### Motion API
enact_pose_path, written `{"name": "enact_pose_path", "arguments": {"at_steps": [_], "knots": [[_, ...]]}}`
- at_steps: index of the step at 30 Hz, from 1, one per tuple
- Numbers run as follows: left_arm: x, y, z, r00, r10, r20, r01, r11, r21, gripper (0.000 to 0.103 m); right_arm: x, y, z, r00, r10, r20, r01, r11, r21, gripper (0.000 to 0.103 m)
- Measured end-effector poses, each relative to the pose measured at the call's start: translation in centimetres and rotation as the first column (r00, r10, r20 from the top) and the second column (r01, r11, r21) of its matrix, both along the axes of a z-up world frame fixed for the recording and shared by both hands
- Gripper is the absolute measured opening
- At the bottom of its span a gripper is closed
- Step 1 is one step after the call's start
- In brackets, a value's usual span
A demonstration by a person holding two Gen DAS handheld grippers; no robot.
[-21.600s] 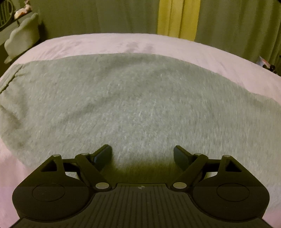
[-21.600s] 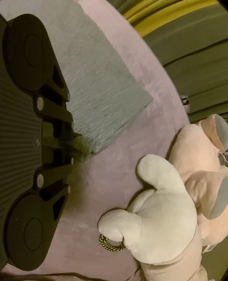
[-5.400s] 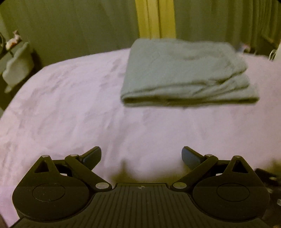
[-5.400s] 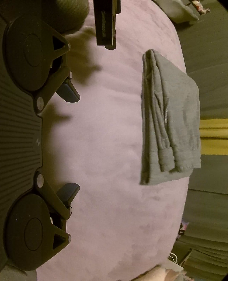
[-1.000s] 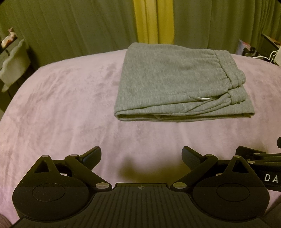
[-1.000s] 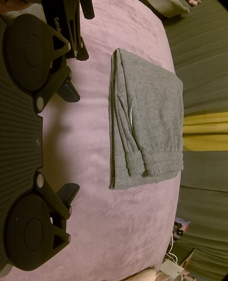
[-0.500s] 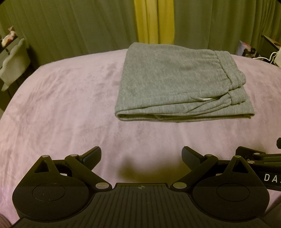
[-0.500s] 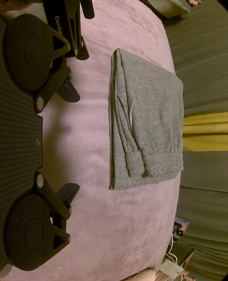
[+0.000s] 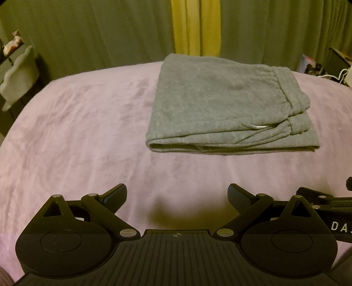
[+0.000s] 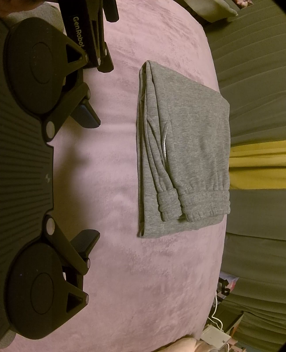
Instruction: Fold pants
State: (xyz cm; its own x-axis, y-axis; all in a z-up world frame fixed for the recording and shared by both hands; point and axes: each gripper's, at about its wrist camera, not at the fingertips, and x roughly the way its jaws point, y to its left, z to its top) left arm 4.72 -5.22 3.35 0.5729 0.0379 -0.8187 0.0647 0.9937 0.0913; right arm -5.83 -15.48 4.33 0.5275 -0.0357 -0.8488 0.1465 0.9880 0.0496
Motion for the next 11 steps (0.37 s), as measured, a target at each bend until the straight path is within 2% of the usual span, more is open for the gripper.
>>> {"name": "enact_pose_path", "arguments": {"at_steps": [2, 11], "knots": [[-0.11, 0.18, 0.07, 1.0, 0.002, 0.007, -0.002, 1.0, -0.015, 0.101, -0.02, 0.02, -0.01, 1.0, 0.001, 0.001, -0.001, 1.0, -0.001, 0.099], [-0.22, 0.22, 0.29, 1.0, 0.016, 0.024, -0.016, 1.0, 0.006, 0.101, -0.03, 0.09, -0.01, 1.0, -0.002, 0.003, 0.002, 1.0, -0.001, 0.099]]}}
